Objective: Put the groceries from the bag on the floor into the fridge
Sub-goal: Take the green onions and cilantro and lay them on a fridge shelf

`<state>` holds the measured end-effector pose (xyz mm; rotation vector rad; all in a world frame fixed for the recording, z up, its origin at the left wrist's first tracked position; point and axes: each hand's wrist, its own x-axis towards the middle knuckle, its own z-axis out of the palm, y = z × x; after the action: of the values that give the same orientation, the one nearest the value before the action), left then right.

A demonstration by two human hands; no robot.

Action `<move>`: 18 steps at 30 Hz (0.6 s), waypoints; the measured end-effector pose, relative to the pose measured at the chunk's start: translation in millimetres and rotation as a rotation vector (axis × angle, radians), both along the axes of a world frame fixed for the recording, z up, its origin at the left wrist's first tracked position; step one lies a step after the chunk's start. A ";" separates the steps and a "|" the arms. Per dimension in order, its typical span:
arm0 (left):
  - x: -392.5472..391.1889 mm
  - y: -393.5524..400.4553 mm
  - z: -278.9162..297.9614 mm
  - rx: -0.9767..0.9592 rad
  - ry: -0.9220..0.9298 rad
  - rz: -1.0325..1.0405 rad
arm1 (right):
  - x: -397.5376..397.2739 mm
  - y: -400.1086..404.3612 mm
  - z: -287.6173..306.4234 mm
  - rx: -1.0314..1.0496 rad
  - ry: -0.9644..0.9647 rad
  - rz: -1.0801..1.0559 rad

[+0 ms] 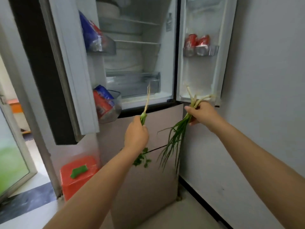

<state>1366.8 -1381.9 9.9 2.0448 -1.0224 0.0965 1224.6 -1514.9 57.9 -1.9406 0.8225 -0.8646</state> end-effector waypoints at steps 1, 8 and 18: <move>14.3 -23.6 8.0 -0.014 -0.003 0.013 | 14.9 -21.3 10.8 -0.024 -0.010 -0.009; 108.4 -169.6 90.9 -0.100 -0.090 0.172 | 134.0 -153.1 93.1 -0.066 -0.128 0.072; 246.3 -306.2 151.9 -0.215 -0.185 0.429 | 310.6 -310.8 151.4 0.147 -0.510 0.375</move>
<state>1613.2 -1688.1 161.7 2.0496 -0.6317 0.6022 1535.3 -1825.7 209.3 -1.5704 0.2046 -0.9735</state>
